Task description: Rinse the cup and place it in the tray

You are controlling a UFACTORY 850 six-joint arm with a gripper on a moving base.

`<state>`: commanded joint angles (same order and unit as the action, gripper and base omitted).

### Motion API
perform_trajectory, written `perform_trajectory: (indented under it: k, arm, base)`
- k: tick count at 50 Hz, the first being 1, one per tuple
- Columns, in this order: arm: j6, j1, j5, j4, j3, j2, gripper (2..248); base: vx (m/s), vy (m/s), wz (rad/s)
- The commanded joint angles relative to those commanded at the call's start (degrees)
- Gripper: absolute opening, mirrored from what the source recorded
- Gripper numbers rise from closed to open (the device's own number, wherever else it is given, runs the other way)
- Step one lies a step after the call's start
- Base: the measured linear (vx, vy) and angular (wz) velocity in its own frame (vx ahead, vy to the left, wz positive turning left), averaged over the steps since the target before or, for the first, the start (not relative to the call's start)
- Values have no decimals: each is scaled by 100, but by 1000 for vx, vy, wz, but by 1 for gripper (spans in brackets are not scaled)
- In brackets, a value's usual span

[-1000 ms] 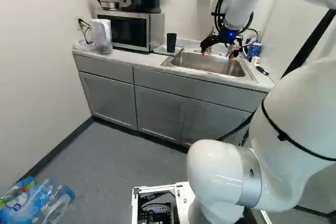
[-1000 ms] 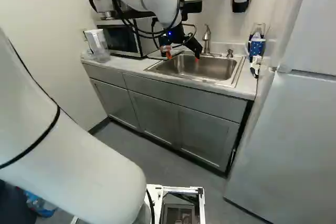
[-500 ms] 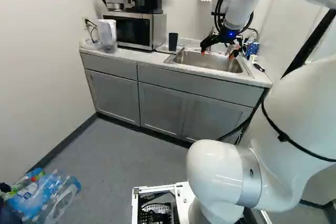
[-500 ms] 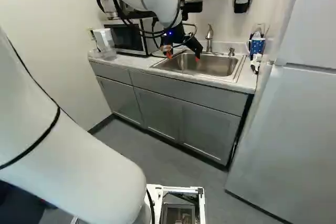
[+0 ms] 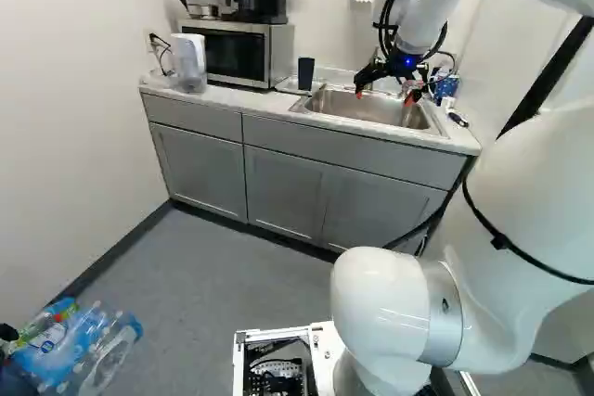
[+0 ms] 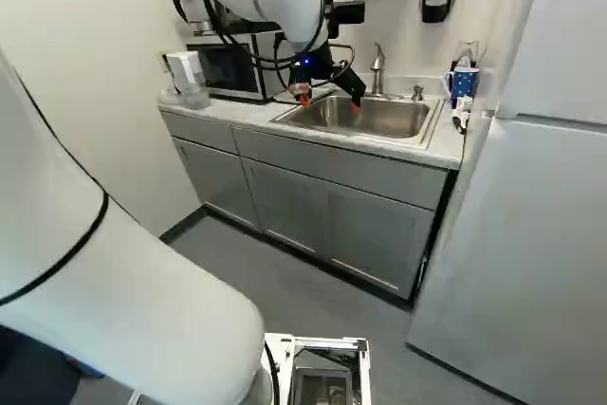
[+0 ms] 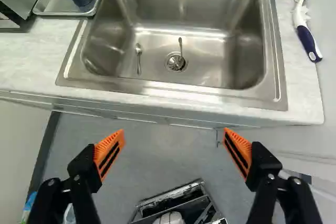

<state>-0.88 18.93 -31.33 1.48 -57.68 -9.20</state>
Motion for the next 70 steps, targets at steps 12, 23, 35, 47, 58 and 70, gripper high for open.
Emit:
perform_trajectory:
  k: [12,23,35,47,58,70]
  arm:
    - [2,-39,167,-3,108,-14,247]
    - [4,-95,407,-7,263,-34,247]
    - [8,-174,746,-14,483,-62,247]
    - [13,-275,1182,-22,765,-99,247]
    - [18,-389,1672,-30,1083,-140,247]
    - [25,-532,2286,-42,1481,-191,247]
  base:
    - [0,0,0]
    - [0,0,0]
    - [0,0,0]
    - [0,0,0]
    - [0,0,0]
    - [0,0,0]
